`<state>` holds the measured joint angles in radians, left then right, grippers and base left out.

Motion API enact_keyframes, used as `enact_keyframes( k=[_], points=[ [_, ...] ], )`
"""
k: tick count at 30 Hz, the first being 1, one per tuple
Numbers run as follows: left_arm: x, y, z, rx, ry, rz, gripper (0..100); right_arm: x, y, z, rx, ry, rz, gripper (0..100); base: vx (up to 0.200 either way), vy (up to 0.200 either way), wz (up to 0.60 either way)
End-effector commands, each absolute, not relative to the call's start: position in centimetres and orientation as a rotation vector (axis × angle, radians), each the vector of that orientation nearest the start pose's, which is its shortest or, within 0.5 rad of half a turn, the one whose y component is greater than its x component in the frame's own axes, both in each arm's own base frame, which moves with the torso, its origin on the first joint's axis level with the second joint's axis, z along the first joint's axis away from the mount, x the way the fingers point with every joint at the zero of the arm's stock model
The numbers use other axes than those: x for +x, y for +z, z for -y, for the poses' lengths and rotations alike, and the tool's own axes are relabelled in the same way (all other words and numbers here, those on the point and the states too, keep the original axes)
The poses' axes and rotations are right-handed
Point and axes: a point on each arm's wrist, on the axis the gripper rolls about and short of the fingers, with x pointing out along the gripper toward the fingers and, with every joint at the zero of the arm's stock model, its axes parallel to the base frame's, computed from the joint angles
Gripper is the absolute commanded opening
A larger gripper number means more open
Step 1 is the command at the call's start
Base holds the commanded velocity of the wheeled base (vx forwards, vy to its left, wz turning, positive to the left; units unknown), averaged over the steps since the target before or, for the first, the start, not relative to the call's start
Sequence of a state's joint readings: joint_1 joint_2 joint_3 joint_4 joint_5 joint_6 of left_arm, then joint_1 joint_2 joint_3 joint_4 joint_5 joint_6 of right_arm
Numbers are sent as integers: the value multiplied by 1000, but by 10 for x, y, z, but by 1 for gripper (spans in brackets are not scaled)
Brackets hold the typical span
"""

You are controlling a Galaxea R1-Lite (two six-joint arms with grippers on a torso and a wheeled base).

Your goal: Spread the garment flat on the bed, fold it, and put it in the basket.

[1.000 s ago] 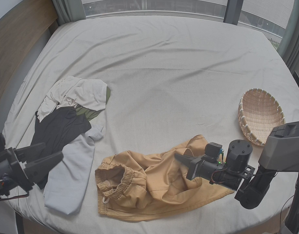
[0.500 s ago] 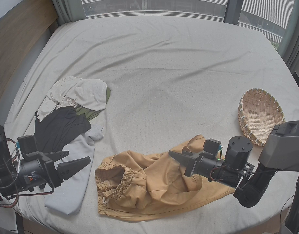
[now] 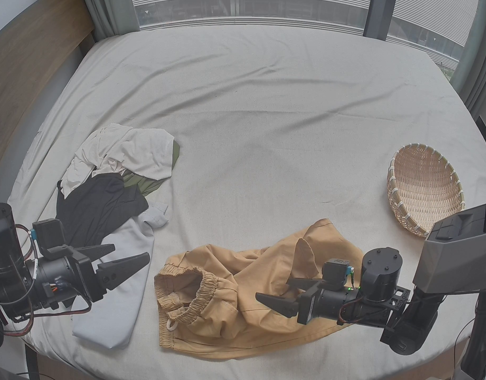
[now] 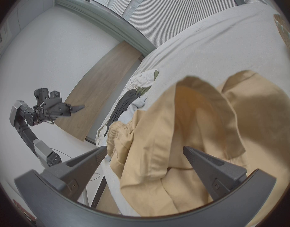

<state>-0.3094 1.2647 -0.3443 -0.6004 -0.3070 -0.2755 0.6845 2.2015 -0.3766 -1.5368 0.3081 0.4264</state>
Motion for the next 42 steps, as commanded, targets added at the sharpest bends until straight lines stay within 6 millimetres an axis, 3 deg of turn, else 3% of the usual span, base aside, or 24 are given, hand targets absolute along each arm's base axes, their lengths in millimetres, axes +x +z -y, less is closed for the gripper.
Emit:
enact_keyframes(
  k=[1, 8, 16, 26, 35, 36, 42],
  points=[
    [160, 160, 59, -264, -566, -404, 100, 226, 14, -203, 316, 918, -543, 100, 0, 0, 0],
    [161, 163, 59, -265, -570, -371, 100, 224, 5, -209, 307, 931, -571, 100, 0, 0, 0],
    [162, 165, 59, -270, -572, -348, 100, 216, 10, -218, 310, 999, -568, 100, 0, 0, 0],
    [165, 167, 58, -295, -560, -342, 100, 198, 18, -214, 303, 1036, -592, 100, 0, 0, 0],
    [165, 166, 58, -295, -559, -347, 100, 198, 20, -214, 304, 1041, -588, 100, 0, 0, 0],
    [165, 166, 58, -295, -560, -342, 100, 198, 19, -214, 304, 1041, -592, 0, 0, 0, 0],
    [165, 166, 58, -298, -560, -339, 100, 197, 18, -215, 303, 1044, -595, 0, 0, 0, 0]
  ],
)
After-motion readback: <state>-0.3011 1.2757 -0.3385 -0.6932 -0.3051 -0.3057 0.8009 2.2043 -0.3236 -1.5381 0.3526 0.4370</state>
